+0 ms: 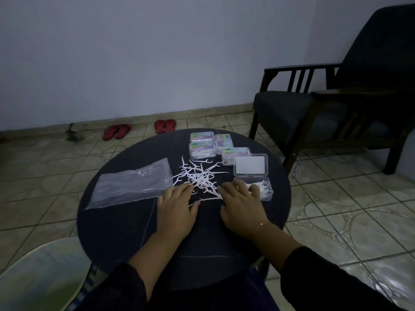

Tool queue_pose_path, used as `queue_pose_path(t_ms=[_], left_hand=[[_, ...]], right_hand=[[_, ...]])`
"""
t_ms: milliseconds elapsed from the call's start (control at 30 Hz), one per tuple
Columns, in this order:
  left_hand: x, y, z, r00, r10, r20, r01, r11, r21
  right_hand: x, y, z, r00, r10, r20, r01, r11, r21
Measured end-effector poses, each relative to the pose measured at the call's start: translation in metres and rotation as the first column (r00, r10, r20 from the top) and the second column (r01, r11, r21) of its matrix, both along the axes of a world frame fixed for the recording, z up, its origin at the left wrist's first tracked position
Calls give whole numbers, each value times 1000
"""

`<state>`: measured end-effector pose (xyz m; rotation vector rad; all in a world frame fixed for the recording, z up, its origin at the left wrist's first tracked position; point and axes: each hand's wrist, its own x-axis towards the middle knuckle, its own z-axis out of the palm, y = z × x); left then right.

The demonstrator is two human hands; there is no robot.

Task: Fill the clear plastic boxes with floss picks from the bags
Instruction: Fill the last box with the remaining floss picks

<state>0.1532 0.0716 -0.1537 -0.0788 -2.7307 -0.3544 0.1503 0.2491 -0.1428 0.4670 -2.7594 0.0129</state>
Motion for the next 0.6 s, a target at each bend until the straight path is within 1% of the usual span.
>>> queue_pose_path(t_ms=[67,167,333,433,600], left_hand=[[-1,1,0,999,24,43,-23,1000,-13],[-4,2,-2,993,60,99,-56,997,-46],[-3,-1,-3,995,54,79,-53,998,-21],[-2,-2,0,997,47,67,-50,998,49],[-3,-2,2,998,32,54,-38,994,103]], right_hand=[[-5,-12,5,996,31,81,-33,999,19],[-15,-28,13,994,8,113,-14,998,56],[-36,-43,23,963,-90,255,41,981,190],[-39,-43,27,966,-80,246,16,967,253],[-31,-43,26,969,-73,238,24,978,206]])
